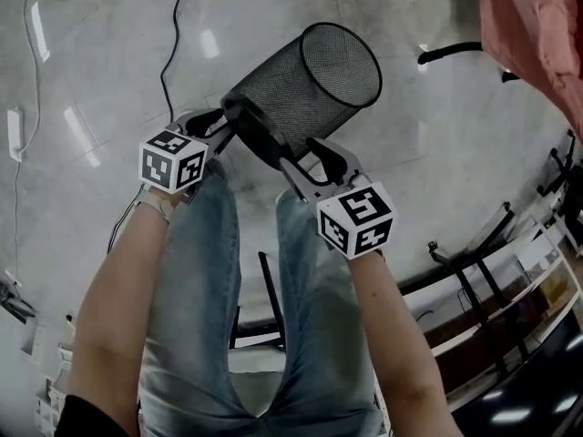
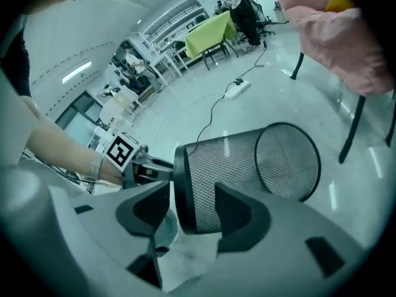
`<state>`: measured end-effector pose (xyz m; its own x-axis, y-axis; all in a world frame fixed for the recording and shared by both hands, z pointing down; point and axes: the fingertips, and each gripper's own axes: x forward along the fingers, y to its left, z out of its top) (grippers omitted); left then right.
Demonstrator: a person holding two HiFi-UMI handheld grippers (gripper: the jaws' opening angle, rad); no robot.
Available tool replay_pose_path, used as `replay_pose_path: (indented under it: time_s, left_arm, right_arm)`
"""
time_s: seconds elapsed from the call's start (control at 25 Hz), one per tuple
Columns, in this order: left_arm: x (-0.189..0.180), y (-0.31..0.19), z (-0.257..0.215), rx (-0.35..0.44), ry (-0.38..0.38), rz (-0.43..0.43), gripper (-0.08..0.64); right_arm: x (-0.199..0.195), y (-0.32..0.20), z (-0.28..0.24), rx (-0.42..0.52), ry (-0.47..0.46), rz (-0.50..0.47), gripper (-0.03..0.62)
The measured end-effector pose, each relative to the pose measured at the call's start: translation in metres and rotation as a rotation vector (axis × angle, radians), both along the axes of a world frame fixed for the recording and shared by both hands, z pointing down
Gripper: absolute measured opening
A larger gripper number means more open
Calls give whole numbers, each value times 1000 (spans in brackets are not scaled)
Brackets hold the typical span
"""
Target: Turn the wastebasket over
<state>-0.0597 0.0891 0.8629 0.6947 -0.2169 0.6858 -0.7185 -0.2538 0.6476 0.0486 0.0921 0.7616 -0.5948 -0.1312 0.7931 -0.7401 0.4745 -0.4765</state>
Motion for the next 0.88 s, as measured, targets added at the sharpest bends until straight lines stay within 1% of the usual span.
replay_pose_path:
  time_s: [0.08, 0.12, 0.16, 0.32, 0.56, 0.72, 0.88]
  left_arm:
    - [-3, 4, 7, -9, 8, -11, 90]
    - [-5, 8, 13, -20, -6, -4, 60]
    - [-6, 13, 19, -33, -14, 1, 48]
    - [-9, 20, 29, -75, 34, -35, 49]
    - [-12, -2, 18, -49, 63, -74, 49]
    - [-11, -9, -3, -53, 90, -94, 49]
    - [-11, -4, -38, -68, 113, -143, 48]
  right_arm:
    - [-7, 5, 14, -32, 22, -22, 227]
    - [-9, 5, 21, -43, 30, -26, 227]
    - [-9, 4, 27, -54, 36, -29, 229]
    - [-11, -4, 48, -82, 60, -47, 238]
    - [-9, -12, 56, -94, 78, -52, 247]
    - [3, -22, 47, -85, 97, -51, 259]
    - [30, -44, 35, -55, 145, -41, 279]
